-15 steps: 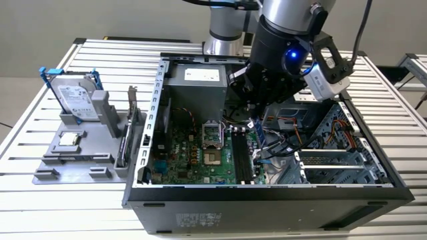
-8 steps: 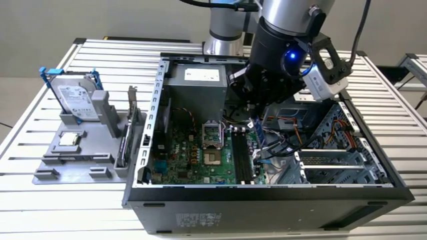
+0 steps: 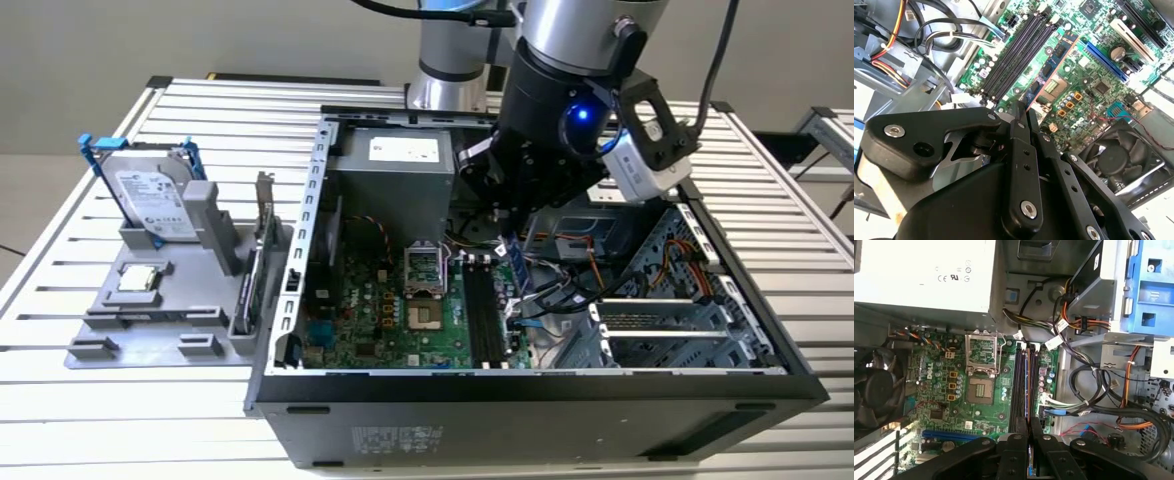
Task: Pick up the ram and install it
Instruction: 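Insert the ram into the slot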
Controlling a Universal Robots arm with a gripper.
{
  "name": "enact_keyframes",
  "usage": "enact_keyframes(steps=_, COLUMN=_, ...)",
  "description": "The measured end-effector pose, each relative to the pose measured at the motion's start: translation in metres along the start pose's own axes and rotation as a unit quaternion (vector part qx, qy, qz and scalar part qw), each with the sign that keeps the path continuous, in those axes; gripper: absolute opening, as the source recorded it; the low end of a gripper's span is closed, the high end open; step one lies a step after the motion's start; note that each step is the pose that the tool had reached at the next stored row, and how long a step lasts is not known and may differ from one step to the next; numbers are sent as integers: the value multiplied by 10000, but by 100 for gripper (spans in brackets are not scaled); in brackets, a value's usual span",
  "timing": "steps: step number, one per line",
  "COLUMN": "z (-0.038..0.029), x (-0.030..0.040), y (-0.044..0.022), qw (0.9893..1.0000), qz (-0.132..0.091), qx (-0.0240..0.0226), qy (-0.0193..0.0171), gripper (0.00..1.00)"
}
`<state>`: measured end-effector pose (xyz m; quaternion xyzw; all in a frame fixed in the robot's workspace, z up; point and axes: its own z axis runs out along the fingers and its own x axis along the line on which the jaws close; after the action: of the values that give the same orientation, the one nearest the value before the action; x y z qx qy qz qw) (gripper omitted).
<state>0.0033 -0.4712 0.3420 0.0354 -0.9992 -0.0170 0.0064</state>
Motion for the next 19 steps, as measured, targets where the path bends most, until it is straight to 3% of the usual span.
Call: enact_keyframes(steps=19, z=54, x=-8, y=23, qw=10000, qz=8, qx=0, qy=0, gripper=0)
